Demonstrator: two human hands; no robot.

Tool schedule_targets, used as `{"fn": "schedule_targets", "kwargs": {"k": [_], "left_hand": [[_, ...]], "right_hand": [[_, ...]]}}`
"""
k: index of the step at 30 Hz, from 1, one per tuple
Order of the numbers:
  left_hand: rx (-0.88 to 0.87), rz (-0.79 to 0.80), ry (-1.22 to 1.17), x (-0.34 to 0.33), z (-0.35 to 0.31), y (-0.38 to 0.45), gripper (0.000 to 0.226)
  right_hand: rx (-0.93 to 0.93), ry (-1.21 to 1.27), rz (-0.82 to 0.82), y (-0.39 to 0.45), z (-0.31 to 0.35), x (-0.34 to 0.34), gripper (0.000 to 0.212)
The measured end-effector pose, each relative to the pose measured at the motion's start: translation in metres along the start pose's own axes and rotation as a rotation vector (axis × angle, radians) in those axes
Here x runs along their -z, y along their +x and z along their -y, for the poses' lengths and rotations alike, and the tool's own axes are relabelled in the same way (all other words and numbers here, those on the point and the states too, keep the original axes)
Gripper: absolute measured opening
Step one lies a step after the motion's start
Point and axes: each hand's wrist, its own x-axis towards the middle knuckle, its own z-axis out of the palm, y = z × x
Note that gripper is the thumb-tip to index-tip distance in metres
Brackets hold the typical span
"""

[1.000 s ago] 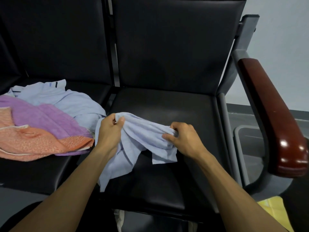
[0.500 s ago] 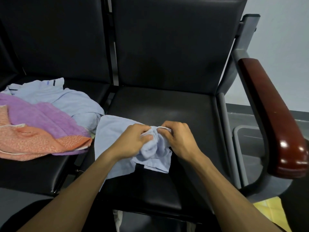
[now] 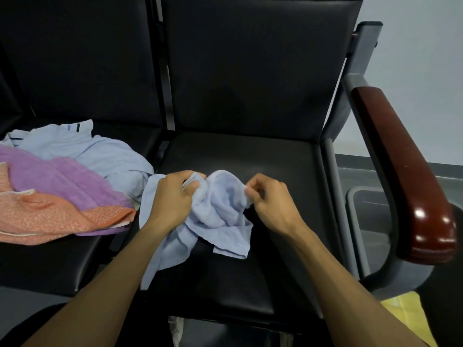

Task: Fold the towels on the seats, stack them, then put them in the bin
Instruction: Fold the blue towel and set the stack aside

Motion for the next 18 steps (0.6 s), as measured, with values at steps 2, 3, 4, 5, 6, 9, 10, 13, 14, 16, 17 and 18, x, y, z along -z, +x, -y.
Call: {"fn": "schedule_targets", "kwargs": {"k": [2, 3, 4, 5, 6, 9, 10, 13, 14, 16, 17, 18], "left_hand": [[-0.028, 0.101, -0.148, -0.003, -0.012, -0.005, 0.032], [-0.043, 0.192, -0.189, -0.007, -0.016, -0.006, 0.038], [-0.060, 0.295, -0.191, -0.011, -0.018, -0.007, 0.039], [-0.079, 0.387, -0.158, -0.015, -0.017, -0.009, 0.032], [-0.089, 0.437, -0.104, -0.019, -0.016, -0.010, 0.020], [-0.091, 0.335, 0.018, -0.022, -0.011, -0.008, 0.020], [-0.083, 0.277, 0.033, -0.020, -0.011, -0.007, 0.021], [-0.073, 0.172, 0.029, -0.014, -0.007, -0.003, 0.014], [-0.076, 0.168, 0.041, -0.014, -0.005, -0.003, 0.013], [-0.086, 0.163, 0.074, -0.014, -0.001, -0.004, 0.014], [-0.081, 0.154, 0.088, -0.014, 0.001, -0.004, 0.014], [-0.073, 0.141, 0.102, -0.014, 0.003, -0.004, 0.015]], "right_hand": [[0.065, 0.014, 0.042, -0.002, 0.007, -0.005, 0.014], [0.088, 0.019, 0.059, -0.003, 0.009, -0.007, 0.014], [0.112, 0.035, 0.072, -0.004, 0.010, -0.010, 0.013], [0.128, 0.052, 0.078, -0.005, 0.011, -0.011, 0.012], [0.137, 0.066, 0.079, -0.005, 0.011, -0.012, 0.011], [0.148, -0.043, 0.086, -0.003, 0.005, -0.009, 0.017], [0.150, -0.140, 0.117, -0.002, 0.001, -0.008, 0.024], [0.106, -0.443, 0.254, 0.000, -0.008, -0.006, 0.044], [0.067, -0.500, 0.277, 0.000, -0.010, -0.006, 0.045], [0.000, -0.544, 0.286, 0.000, -0.013, -0.004, 0.041], [-0.014, -0.551, 0.278, 0.000, -0.014, -0.003, 0.037], [-0.015, -0.549, 0.260, -0.001, -0.015, -0.002, 0.031]]}}
